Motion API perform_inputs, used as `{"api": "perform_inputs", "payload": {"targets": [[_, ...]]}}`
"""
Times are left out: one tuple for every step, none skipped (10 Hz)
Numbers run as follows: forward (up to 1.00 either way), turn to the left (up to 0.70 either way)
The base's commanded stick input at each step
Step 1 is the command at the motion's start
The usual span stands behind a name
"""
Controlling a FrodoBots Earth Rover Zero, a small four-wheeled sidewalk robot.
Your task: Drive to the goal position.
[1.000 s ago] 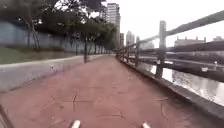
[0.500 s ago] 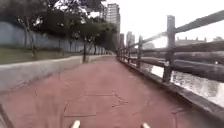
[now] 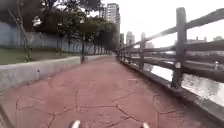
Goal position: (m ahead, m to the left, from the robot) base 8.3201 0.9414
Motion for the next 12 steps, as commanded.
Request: {"api": "perform_inputs", "payload": {"targets": [[0.7, 0.03], [0.7, 0.03], [0.7, 0.13], [0.7, 0.38], [0.7, 0.03], [0.7, 0.03], [0.7, 0.03], [0.7, 0.03], [0.7, 0.03], [0.7, 0.03], [0.7, 0.03], [0.7, 0.03]]}}
